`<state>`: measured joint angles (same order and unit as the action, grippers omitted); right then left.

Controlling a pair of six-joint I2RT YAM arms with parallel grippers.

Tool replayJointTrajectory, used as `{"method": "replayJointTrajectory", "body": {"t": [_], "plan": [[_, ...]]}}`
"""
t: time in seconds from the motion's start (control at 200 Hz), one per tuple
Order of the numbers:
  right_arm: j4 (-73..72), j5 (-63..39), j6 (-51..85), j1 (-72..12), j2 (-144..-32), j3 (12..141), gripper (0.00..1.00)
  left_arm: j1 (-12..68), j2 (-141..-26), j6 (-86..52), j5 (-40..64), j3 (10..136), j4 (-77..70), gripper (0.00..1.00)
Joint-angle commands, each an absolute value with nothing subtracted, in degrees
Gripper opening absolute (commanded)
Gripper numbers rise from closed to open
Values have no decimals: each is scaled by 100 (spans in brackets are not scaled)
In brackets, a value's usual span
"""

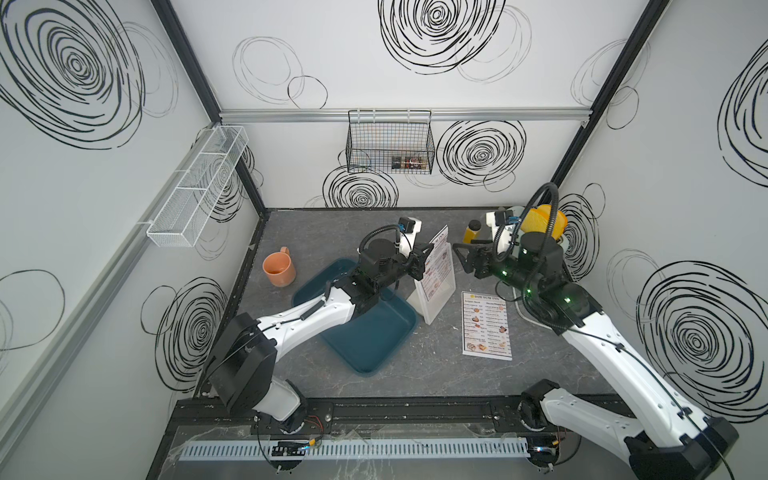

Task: Replace the menus in the menu holders
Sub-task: Insert the menu into the menu holder.

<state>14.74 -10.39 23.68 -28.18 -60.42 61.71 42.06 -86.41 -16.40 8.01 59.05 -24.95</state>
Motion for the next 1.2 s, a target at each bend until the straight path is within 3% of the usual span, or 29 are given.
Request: {"method": "replayJointTrajectory", "body": {"t": [0.0,0.185,0.285,0.545,0.866,1.076,1.196], "plan": [[1536,-1577,3361,-2830,-6365,6605,63,4280,-8770,-1497,897,5994,-2571,9],[1245,-1825,3541,-2845,-7066,7088,57,4400,-8955,-1502,836,6115,-2520,14],[1475,-1635,3628,-2839,-7389,7204,54,4429,-8876,-1497,475,6096,-2480,27],[1609,-1791,3478,-2865,-7935,7503,52,4432,-8450,-1360,-131,5932,-2252,50],[2425,-1503,2636,-3285,-8506,8466,48,4527,-7248,-1547,-682,4978,-1852,57],[3336,-1323,2405,-3361,-9193,9334,42,4402,-6863,-1804,-323,4523,-1808,58],[4145,-990,2002,-3425,-9575,9996,38,4216,-7022,-2202,282,4474,-2075,69]]}}
